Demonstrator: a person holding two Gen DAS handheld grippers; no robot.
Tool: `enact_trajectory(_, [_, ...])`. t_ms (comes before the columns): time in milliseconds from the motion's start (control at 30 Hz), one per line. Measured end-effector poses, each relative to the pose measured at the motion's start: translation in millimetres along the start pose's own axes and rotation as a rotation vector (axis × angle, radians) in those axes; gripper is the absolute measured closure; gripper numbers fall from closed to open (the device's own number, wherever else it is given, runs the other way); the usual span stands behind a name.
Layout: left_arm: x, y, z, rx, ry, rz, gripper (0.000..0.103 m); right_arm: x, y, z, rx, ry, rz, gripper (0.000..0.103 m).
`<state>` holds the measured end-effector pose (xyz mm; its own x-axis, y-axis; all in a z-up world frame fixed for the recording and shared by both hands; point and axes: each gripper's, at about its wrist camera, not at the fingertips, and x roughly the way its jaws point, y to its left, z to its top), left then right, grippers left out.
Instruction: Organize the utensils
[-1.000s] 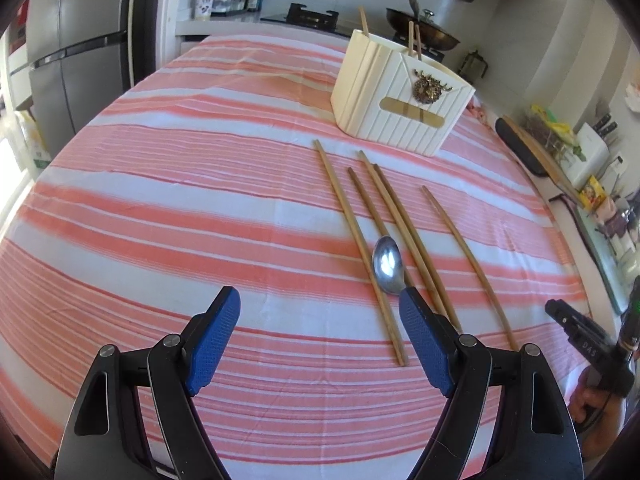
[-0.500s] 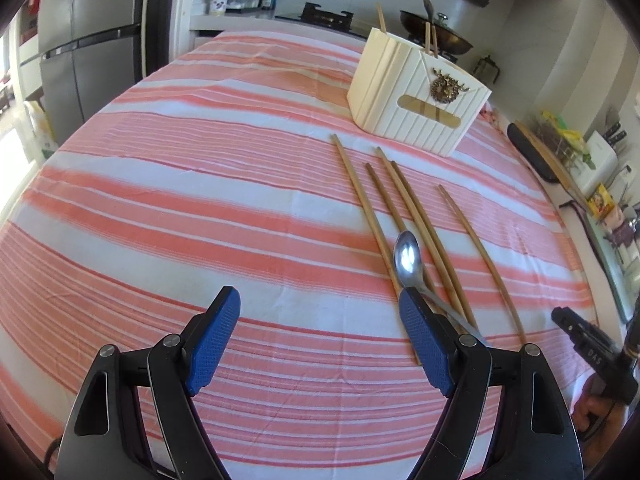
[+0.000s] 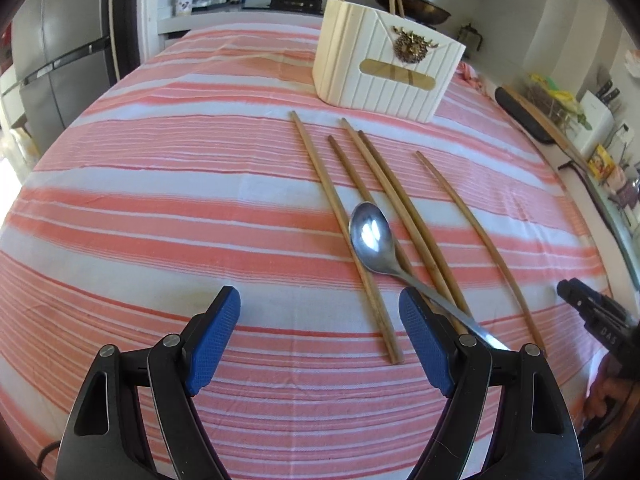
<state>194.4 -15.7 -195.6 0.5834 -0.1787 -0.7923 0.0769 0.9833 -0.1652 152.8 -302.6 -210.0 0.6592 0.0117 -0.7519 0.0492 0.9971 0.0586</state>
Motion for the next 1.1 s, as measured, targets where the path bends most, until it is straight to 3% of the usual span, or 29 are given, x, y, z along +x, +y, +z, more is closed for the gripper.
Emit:
enact_trajectory(200, [12, -18, 1, 0.101, 0.025, 0.11, 0.022, -1, 2, 0, -0.009, -0.005, 0.007, 0.059])
enact_trajectory(300, [12, -18, 3, 0.118, 0.007, 0.123, 0.047, -5, 17, 1, -0.044, -0.008, 0.064, 0.059])
enact_trajectory(367, [11, -16, 5, 0.123, -0.004, 0.129, 0.08, -6, 34, 2, -0.087, 0.001, 0.116, 0.059])
enact_trajectory(433, [11, -11, 6, 0.118, -0.006, 0.136, 0.096, -5, 52, 6, -0.136, 0.003, 0.156, 0.059])
enact_trajectory(700, [4, 18, 5, 0.048, -0.024, 0.204, 0.097, 19, 107, 22, -0.313, 0.062, 0.182, 0.06])
enact_trajectory(733, [4, 22, 5, 0.037, -0.024, 0.205, 0.097, 23, 111, 21, -0.327, 0.077, 0.174, 0.063])
enact_trajectory(800, [3, 28, 5, 0.024, -0.028, 0.216, 0.097, 26, 114, 20, -0.337, 0.077, 0.161, 0.08])
enact_trajectory(867, [2, 32, 4, 0.013, -0.032, 0.213, 0.097, 26, 111, 21, -0.319, 0.076, 0.132, 0.096])
enact_trajectory(1100, [2, 40, 5, 0.003, -0.029, 0.207, 0.097, 22, 56, 22, -0.127, 0.056, -0.019, 0.097])
